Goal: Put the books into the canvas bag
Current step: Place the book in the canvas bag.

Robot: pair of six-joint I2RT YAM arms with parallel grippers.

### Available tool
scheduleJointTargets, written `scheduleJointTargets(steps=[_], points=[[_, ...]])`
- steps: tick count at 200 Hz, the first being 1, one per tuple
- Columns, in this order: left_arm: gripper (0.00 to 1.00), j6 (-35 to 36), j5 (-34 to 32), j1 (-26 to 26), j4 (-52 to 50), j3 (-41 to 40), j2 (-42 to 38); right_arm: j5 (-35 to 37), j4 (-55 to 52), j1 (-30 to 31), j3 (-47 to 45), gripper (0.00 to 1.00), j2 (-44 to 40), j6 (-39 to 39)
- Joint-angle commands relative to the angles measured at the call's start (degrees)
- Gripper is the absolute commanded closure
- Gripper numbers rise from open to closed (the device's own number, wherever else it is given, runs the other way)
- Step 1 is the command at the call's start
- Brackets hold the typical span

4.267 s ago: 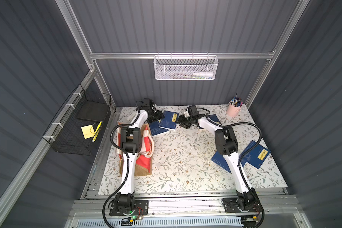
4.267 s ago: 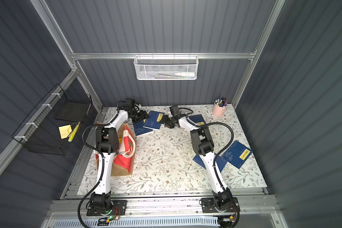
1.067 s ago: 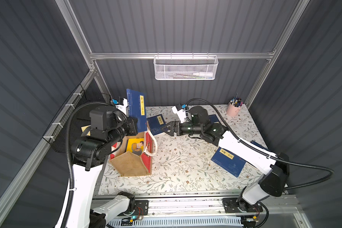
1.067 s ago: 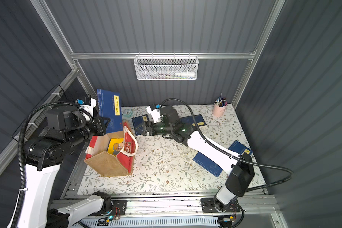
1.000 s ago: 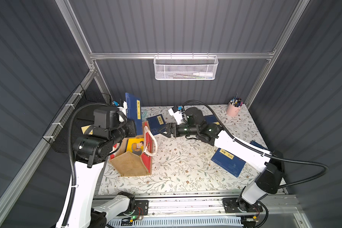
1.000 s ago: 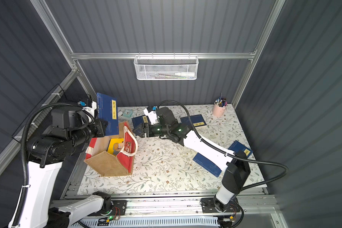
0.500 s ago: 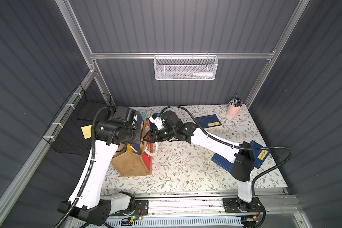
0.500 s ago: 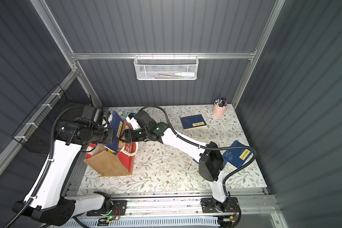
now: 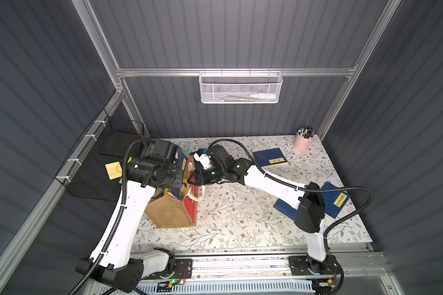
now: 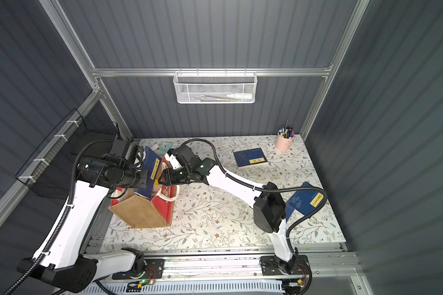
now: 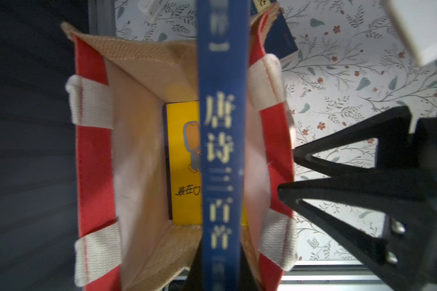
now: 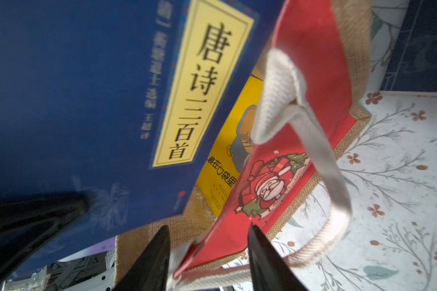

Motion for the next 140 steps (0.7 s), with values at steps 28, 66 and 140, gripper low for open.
scheduleJointTargets(steps=[28, 66, 140], points=[[1.00, -1.62, 1.08, 0.49, -5.27, -3.24, 0.44, -0.16, -3.26, 0.04, 2.69, 0.76, 2.04, -1.38], [1.00, -1.70, 9.15, 1.15, -0.58, -6.87, 1.90, 1.44, -2.24, -0.22, 1.00, 0.89, -0.11, -1.90], [1.00, 6.07, 30.45, 17.13, 9.72, -18.50, 2.14, 1.48, 0.54, -1.58, -2.76, 0.93, -3.24, -1.64]])
